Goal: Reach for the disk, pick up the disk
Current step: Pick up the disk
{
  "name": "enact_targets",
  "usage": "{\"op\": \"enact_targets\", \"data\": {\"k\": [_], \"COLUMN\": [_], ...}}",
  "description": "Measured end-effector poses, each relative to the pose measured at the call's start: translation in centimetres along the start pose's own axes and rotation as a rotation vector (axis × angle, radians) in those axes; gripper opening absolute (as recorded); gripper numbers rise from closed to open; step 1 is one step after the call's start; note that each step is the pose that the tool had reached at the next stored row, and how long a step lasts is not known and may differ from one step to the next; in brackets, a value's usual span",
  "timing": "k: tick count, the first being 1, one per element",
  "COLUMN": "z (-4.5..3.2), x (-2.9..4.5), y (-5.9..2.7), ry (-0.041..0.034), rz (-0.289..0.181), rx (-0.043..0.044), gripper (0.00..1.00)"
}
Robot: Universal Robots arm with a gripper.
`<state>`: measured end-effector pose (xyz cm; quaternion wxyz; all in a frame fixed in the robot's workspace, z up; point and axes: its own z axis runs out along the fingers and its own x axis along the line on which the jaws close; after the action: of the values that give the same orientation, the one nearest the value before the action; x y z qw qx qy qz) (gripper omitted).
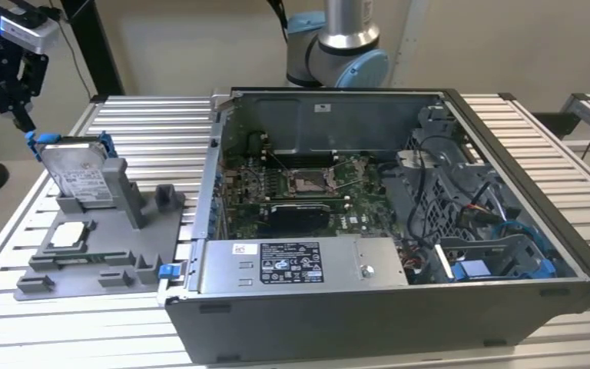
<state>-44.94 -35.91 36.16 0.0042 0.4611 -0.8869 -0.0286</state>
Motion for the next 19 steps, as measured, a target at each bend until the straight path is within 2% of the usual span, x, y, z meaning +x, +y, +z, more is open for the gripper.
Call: {"op": "enact_targets", "data": {"k": [13,15,19], "z": [0.07,0.09,0.20], "x": [0.00,0.00,0.00], "y": [-0.01,-0.01,-0.02], "ry": [0.0101,0.0107,0.0074], "rz": [-0.235,-0.273,-0.341], "rx": [-0.0008,0.0013,0.0116], "gripper": [0.00,0.00,0.00]}}
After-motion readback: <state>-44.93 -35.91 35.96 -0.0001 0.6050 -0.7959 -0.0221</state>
